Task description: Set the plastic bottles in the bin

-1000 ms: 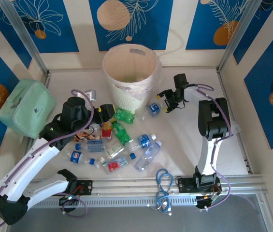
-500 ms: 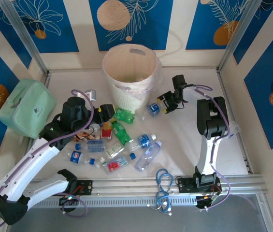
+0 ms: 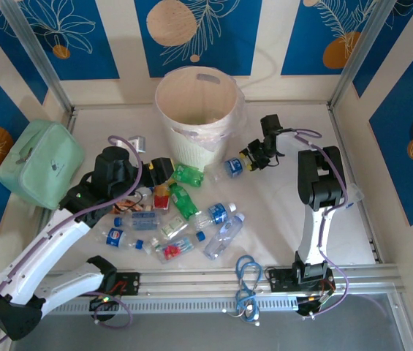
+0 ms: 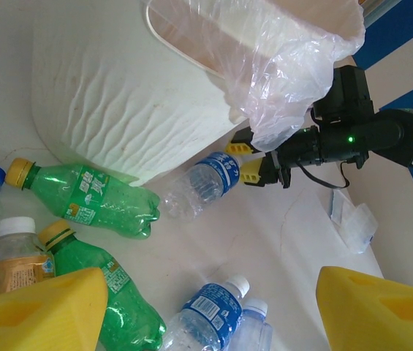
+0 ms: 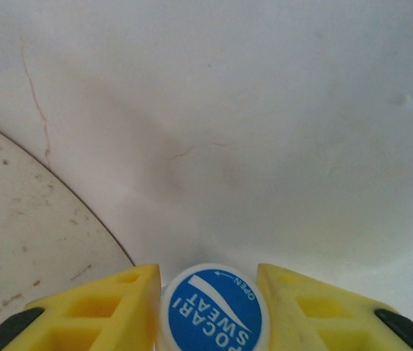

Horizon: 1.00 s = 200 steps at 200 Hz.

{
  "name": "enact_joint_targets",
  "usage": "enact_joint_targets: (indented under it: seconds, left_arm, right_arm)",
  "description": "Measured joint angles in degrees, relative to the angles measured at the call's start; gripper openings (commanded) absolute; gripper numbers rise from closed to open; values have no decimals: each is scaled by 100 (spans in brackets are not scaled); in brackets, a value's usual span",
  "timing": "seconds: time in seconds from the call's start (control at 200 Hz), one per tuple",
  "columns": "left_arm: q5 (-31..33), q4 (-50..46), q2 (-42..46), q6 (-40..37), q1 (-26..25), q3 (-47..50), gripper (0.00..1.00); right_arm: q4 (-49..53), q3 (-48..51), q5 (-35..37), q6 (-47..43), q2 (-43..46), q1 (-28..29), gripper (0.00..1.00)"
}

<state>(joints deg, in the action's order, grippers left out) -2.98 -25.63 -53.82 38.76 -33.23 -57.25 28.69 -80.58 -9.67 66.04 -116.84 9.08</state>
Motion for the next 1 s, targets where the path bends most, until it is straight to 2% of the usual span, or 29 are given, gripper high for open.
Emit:
enact_joint_targets:
  seconds: [0.24, 0.51, 0.705, 1.0]
  left_arm:
    - [0, 13, -2, -4, 0, 0, 76]
    - [-96, 55, -68, 0, 0, -44, 81]
    - [-555, 205, -297, -46, 0, -260, 84]
    - [-1322, 525, -767, -216, -2, -697, 94]
  right_arm:
    - [-173, 678, 0, -24, 667, -144, 34]
    - [-382, 1641, 59, -166, 2146, -199, 32]
    - [-116, 2105, 236, -446, 3523, -177, 32]
    - [466, 2146, 474, -715, 5635, -83, 32]
